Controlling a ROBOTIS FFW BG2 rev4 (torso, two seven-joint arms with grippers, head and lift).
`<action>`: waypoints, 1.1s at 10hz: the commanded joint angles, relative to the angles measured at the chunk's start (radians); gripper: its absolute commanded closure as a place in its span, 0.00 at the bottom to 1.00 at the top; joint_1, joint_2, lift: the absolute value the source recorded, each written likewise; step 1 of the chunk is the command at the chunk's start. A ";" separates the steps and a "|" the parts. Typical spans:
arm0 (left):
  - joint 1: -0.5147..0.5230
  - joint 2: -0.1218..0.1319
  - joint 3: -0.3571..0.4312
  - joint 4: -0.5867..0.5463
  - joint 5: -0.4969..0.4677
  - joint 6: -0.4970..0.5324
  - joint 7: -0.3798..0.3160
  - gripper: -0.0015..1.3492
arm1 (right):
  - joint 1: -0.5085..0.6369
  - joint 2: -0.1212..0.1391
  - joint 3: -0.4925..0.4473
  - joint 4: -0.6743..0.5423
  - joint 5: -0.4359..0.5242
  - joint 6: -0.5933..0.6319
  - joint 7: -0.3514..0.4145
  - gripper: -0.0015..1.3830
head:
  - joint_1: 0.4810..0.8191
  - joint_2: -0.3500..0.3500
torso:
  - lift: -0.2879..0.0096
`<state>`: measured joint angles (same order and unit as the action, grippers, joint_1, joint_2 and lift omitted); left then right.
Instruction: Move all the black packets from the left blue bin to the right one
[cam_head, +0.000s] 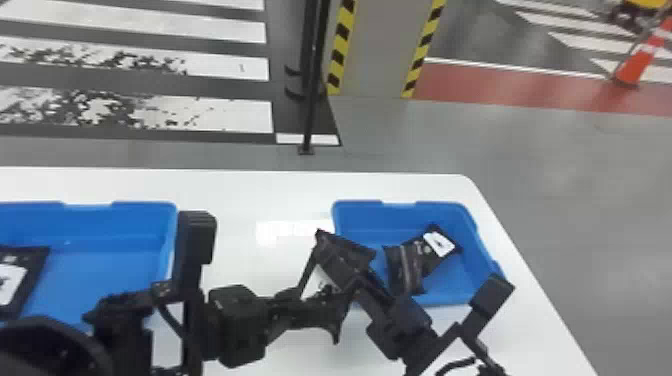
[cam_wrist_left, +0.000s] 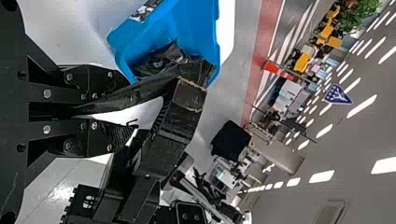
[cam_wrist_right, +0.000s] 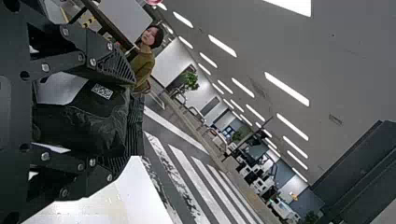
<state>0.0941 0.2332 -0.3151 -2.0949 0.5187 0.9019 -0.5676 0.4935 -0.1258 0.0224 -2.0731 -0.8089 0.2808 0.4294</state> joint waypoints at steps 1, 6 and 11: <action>-0.001 0.000 0.002 0.000 0.008 -0.004 0.002 0.90 | 0.000 0.000 0.006 0.000 -0.001 -0.004 0.002 0.92 | 0.63 0.16 | 0.50; 0.063 -0.008 0.088 -0.015 0.032 0.001 0.021 0.13 | -0.067 -0.021 -0.026 0.057 0.011 -0.008 0.002 0.92 | 0.63 0.19 | 0.50; 0.137 -0.020 0.279 -0.083 -0.048 0.031 0.021 0.16 | -0.314 -0.058 -0.182 0.378 0.213 -0.011 0.000 0.92 | 0.63 0.18 | 0.50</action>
<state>0.2216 0.2143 -0.0578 -2.1714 0.4773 0.9299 -0.5461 0.2053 -0.1825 -0.1420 -1.7299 -0.6193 0.2699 0.4288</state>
